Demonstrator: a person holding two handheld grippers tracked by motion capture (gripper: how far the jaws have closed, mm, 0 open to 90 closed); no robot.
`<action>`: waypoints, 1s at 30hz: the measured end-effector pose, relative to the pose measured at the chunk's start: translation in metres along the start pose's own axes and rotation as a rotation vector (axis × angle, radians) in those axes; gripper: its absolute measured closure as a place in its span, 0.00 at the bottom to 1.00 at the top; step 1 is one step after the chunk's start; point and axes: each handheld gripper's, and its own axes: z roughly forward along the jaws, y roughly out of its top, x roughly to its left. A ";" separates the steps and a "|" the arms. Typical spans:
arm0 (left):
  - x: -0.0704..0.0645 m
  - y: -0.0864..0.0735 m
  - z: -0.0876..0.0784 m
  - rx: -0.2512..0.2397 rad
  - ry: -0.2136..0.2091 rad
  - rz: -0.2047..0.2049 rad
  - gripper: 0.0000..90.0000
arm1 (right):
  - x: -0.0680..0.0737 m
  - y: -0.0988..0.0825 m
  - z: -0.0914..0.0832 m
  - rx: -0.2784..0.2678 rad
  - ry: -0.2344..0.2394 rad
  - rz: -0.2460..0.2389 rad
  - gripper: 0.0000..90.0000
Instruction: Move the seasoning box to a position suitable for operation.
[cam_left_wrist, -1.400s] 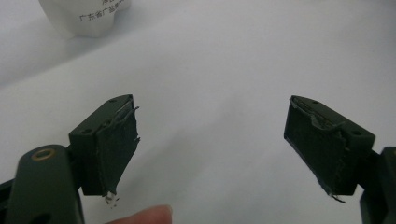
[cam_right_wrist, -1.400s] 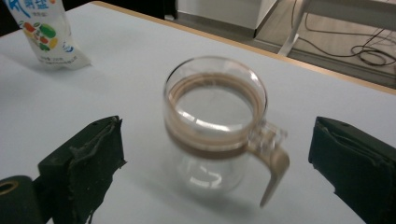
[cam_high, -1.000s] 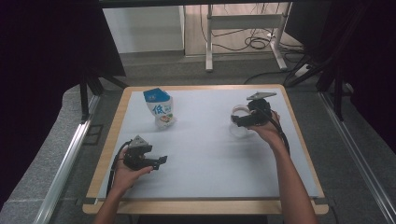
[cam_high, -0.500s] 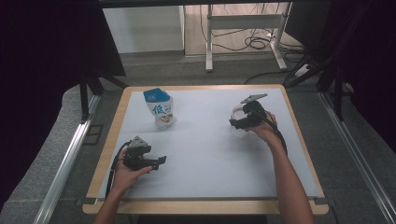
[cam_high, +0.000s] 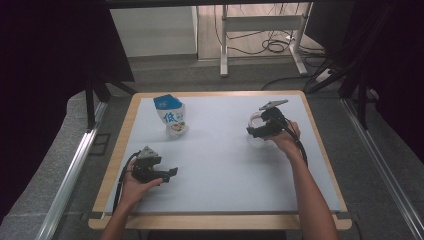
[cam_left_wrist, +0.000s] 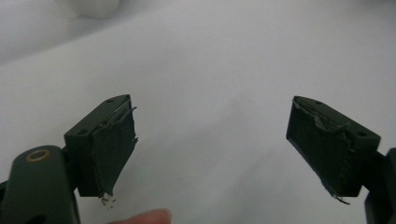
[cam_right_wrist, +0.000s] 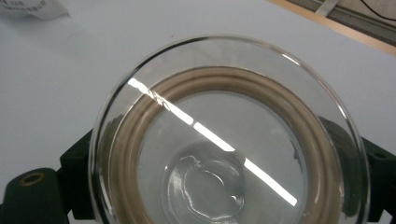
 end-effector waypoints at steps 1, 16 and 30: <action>0.000 0.000 0.001 0.001 -0.001 -0.002 0.17 | 0.000 0.000 -0.002 -0.006 0.006 0.008 0.13; 0.000 -0.002 0.001 0.004 -0.001 -0.003 0.17 | 0.016 -0.001 -0.035 -0.048 0.006 0.011 0.13; 0.000 -0.003 0.000 0.009 -0.003 0.002 0.17 | 0.032 -0.023 -0.055 -0.050 0.035 0.004 0.13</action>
